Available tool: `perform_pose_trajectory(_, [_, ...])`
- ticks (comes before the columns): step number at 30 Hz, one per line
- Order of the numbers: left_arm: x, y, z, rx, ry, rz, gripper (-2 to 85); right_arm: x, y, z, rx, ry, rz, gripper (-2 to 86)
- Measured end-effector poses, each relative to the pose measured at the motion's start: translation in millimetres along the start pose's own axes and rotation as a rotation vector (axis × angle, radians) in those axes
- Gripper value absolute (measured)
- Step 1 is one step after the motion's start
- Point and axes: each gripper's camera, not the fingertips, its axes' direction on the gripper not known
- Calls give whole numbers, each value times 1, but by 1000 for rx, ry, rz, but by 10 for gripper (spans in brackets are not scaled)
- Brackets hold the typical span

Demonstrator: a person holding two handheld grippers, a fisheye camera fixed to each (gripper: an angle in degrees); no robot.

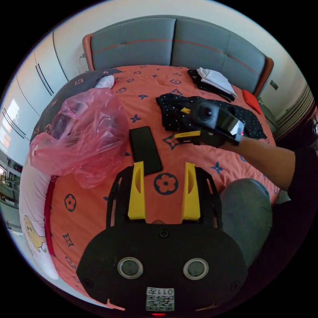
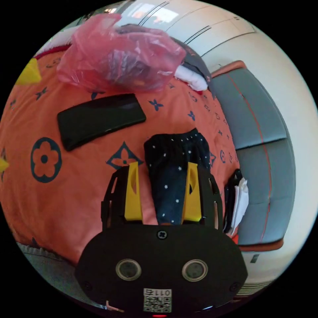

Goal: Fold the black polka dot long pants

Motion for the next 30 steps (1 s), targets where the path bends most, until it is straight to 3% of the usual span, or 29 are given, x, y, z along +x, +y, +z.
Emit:
perform_pose_trajectory(4, [-11,10,10,-1,19,0,149,21,1,9,-17,-130,28,130])
perform_pose_trajectory(6, [-15,16,19,-4,69,10,146,55,13,12,-2,-247,177,70])
perform_pose_trajectory(10, [-11,18,26,-17,125,1,143,96,39,15,6,-343,289,47])
perform_pose_trajectory(17, [44,-8,28,11,203,78,143,233,198,-48,409,-494,880,37])
perform_pose_trajectory(20, [86,-20,34,25,217,158,143,267,306,-71,514,-401,1099,29])
perform_pose_trajectory(22, [117,-28,40,34,240,214,143,275,368,-72,485,-305,1205,21])
perform_pose_trajectory(26, [208,-50,69,27,280,386,142,278,475,-26,213,-99,1312,6])
perform_pose_trajectory(28, [249,-58,86,16,285,447,141,278,509,12,79,-116,1344,3])
perform_pose_trajectory(30, [298,-64,111,-24,310,509,140,274,549,59,-50,-304,1409,1])
